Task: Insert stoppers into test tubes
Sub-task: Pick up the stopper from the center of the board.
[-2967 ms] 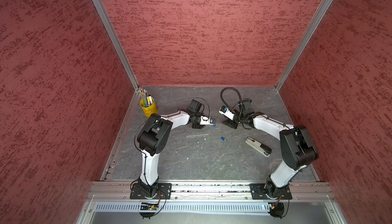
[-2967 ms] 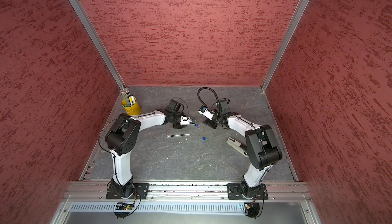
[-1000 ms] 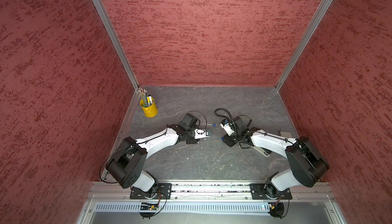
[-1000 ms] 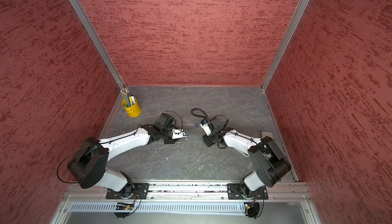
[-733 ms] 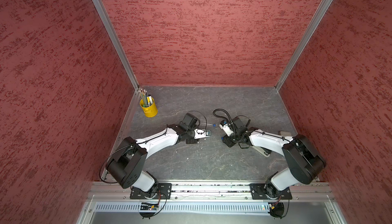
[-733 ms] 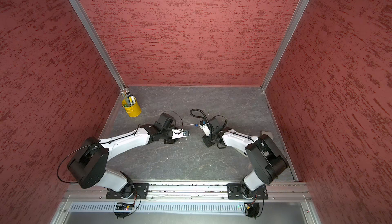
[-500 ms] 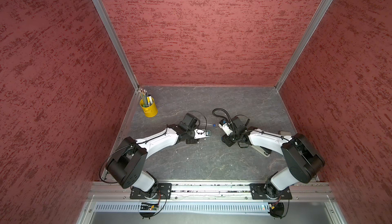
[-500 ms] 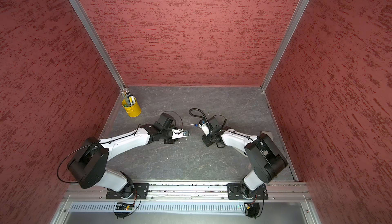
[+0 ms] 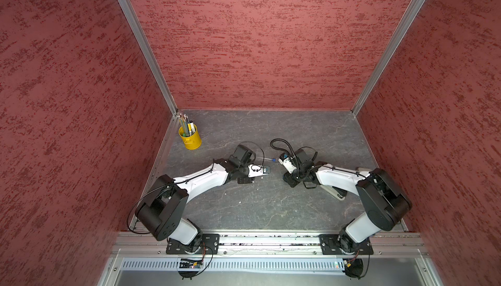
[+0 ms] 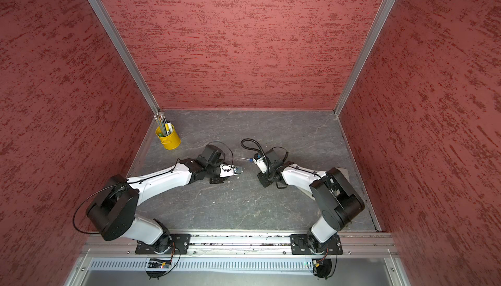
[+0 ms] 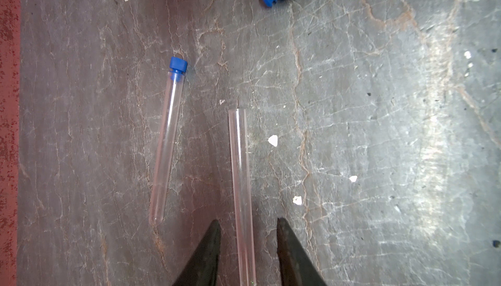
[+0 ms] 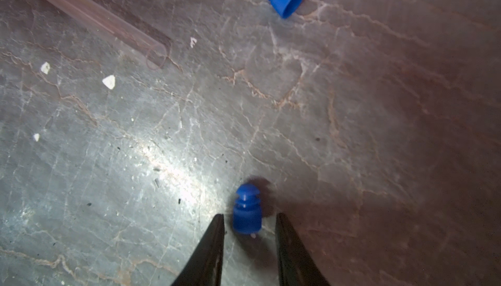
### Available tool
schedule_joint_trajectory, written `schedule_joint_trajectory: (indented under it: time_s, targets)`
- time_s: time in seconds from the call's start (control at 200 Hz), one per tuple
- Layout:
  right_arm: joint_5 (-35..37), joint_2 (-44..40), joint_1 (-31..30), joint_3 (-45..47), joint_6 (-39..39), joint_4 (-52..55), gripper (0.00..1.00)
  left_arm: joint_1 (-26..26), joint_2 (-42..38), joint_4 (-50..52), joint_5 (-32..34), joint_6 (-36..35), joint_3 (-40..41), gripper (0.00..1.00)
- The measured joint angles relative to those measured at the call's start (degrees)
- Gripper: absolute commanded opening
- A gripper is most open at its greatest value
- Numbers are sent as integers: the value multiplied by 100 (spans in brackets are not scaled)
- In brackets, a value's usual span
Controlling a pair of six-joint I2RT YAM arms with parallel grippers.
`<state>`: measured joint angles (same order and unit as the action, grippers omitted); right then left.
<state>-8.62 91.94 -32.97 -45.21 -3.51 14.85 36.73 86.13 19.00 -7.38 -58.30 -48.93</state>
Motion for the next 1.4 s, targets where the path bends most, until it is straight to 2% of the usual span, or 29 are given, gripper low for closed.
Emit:
schedule_joint_trajectory:
  time_s: [0.361, 1.403]
  targets:
    - [37, 118, 0, -114, -44, -4, 33, 0, 0, 0, 2, 0, 2, 36]
    - [192, 173, -74, -125, -264, 70, 19, 0, 0, 0, 44, 0, 2, 35]
